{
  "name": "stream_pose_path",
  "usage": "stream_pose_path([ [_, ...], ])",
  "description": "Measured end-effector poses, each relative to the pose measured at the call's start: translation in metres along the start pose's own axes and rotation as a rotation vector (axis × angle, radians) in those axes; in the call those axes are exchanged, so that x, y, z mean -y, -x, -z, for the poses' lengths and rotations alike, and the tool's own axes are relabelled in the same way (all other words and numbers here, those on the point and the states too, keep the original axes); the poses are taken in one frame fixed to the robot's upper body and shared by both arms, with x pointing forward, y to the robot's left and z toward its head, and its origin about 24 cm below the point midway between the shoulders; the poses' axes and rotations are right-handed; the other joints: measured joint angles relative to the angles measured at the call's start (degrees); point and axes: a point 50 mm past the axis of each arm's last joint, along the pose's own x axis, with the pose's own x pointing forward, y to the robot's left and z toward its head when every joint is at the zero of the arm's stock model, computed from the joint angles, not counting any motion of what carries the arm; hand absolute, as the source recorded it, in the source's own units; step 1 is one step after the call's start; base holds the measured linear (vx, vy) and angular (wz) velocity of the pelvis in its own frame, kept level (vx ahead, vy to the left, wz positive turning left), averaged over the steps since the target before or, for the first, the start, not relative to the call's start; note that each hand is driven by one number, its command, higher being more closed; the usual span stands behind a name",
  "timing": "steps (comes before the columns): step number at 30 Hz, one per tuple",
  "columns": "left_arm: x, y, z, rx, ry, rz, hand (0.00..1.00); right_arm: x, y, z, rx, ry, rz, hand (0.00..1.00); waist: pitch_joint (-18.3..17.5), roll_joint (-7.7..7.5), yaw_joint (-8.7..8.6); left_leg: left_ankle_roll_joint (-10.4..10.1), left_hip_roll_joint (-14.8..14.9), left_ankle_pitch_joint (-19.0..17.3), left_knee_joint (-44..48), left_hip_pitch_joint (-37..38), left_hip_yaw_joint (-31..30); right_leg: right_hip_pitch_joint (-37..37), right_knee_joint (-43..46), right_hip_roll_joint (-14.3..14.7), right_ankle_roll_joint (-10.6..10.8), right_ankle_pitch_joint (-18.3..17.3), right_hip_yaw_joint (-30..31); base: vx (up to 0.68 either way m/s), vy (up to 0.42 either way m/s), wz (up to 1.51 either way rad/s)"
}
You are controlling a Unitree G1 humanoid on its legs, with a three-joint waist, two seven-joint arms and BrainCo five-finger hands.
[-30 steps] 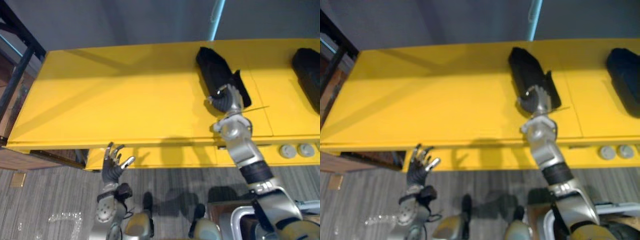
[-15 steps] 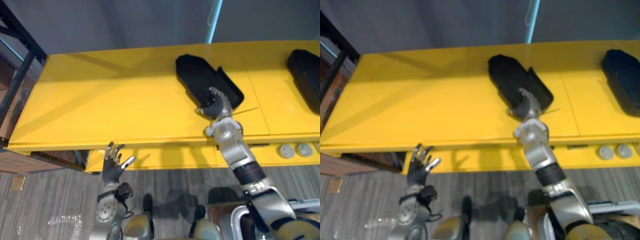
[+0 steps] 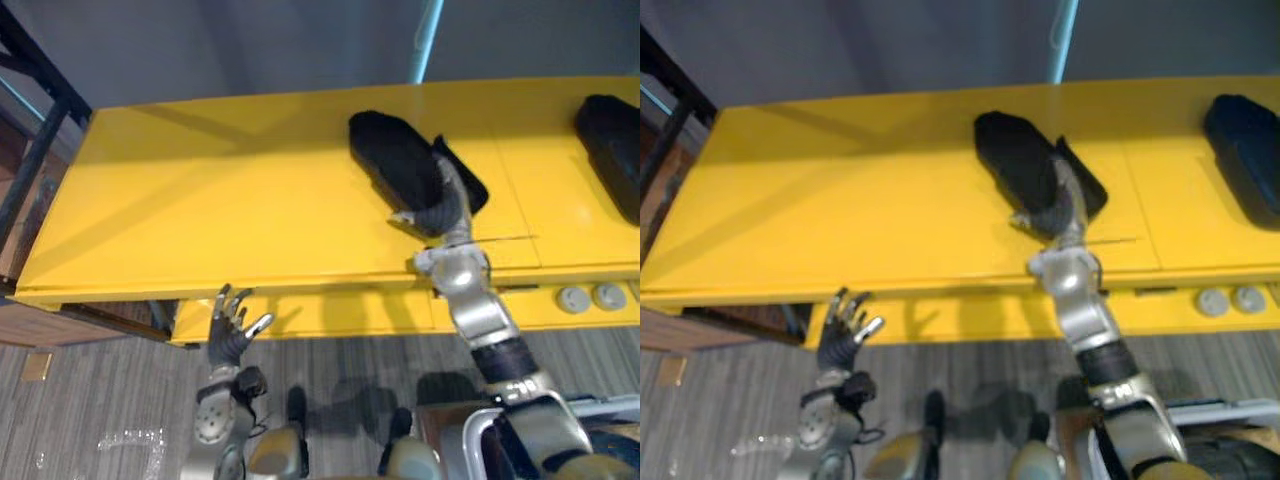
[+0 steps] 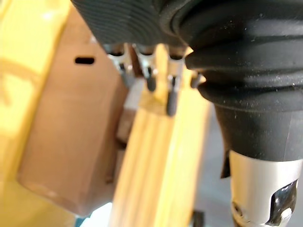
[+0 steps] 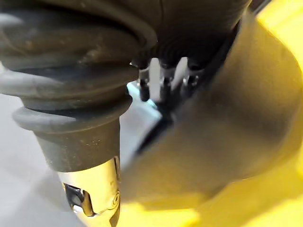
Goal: Walk over and take plastic housings, then place them on the shelf
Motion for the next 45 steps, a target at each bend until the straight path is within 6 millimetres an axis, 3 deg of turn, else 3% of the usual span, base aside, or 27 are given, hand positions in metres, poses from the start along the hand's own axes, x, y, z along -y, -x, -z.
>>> stream_pose_path([
  [4, -0.001, 0.0, 0.0, -0.001, -0.003, 0.001, 0.0, 0.03, -0.001, -0.038, 0.187, -0.232, -0.062, 0.0, -0.05, -0.09, -0.32, -0.01, 0.11, -0.02, 0.0, 0.4, -0.02, 0.62, -0.19, 0.09, 0.1, 0.18, 0.05, 0.0, 0.0, 0.0],
  [9, -0.007, 0.0, -0.002, 0.006, -0.011, 0.007, 0.0, 0.052, -0.003, -0.05, 0.305, -0.352, -0.117, 0.0, -0.53, -0.96, -0.5, -0.13, 0.24, -0.38, -0.02, 0.91, 0.22, 1.09, -0.41, 0.21, 0.23, 0.27, 0.1, -0.02, 0.001, -0.03],
  [12, -0.011, 0.0, -0.002, 0.007, -0.024, 0.008, 0.0, 0.071, -0.003, -0.057, 0.389, -0.295, -0.107, 0.0, -0.86, -1.54, -0.62, -0.03, 0.25, -0.45, -0.02, 0.9, 0.25, 1.35, -1.03, 0.28, 0.38, 0.49, 0.03, 0.0, 0.0, 0.0],
  [15, -0.017, 0.002, -0.002, 0.002, -0.054, 0.019, 0.0, 0.089, -0.003, -0.061, 0.436, -0.062, -0.168, 0.0, -1.15, -2.04, -0.91, 0.06, 0.15, -0.51, -0.03, 0.88, 0.17, 1.87, -2.04, 0.35, 0.48, 1.11, -0.05, 0.0, 0.0, 0.0],
  [19, -0.032, 0.004, 0.002, -0.02, -0.085, -0.029, 0.0, 0.106, 0.006, -0.041, 0.359, 0.255, -0.272, 0.0, -1.69, -2.98, -1.1, 0.14, 0.05, -0.64, -0.05, 0.5, -0.02, 1.84, -2.27, 0.29, 0.54, 1.14, -0.21, 0.01, -0.001, 0.02],
  [21, -0.038, 0.007, 0.005, -0.036, -0.133, -0.03, 0.0, 0.113, 0.011, -0.029, 0.312, 0.328, -0.308, 0.0, -1.92, -3.38, -1.3, 0.22, 0.01, -0.71, -0.13, 0.12, -0.1, 1.68, -2.42, 0.26, 0.59, 1.17, -0.38, 0.0, -0.001, 0.03],
  [26, -0.065, 0.019, 0.035, -0.206, -0.255, -0.11, 0.0, 0.122, 0.018, -0.015, 0.263, 0.448, -0.364, 0.0, -2.07, -3.64, -2.11, 0.46, 0.0, -1.24, -0.29, 0.12, 0.28, 1.69, -2.63, 0.25, 0.66, 1.2, -0.05, 0.0, 0.004, -0.04],
  [28, -0.086, 0.026, 0.048, -0.287, -0.296, -0.2, 0.0, 0.123, 0.022, -0.012, 0.26, 0.493, -0.387, 0.0, -2.07, -3.74, -2.39, 0.52, 0.12, -1.31, -0.29, 0.14, 0.47, 1.66, -2.74, 0.37, 0.66, 1.19, 0.06, 0.0, -0.003, -0.04],
  [33, -0.119, 0.033, 0.05, -0.315, -0.378, -0.331, 0.0, 0.124, 0.025, -0.002, 0.221, 0.545, -0.422, 0.0, -2.0, -4.11, -2.25, 0.56, 0.1, -1.37, -0.29, 0.1, 0.52, 1.58, -2.74, 0.33, 0.68, 1.18, 0.08, 0.0, 0.0, 0.0],
  [37, -0.129, 0.037, 0.05, -0.301, -0.386, -0.364, 0.0, 0.116, 0.027, 0.008, 0.203, 0.544, -0.491, 0.0, -2.12, -4.74, -1.73, 0.52, 0.22, -1.31, -0.33, 0.06, 1.02, 0.78, -2.41, 0.37, 0.7, 1.13, 0.52, 0.01, 0.001, -0.06],
  [45, -0.139, 0.048, 0.069, -0.396, -0.396, -0.359, 0.0, 0.087, 0.032, 0.046, 0.134, 0.619, -0.681, 0.0, -2.17, -5.44, -0.42, 0.25, 0.23, -1.12, -0.36, -0.05, 0.5, 0.79, -2.06, 0.37, 0.43, 0.94, 0.26, 0.0, 0.0, 0.02],
])
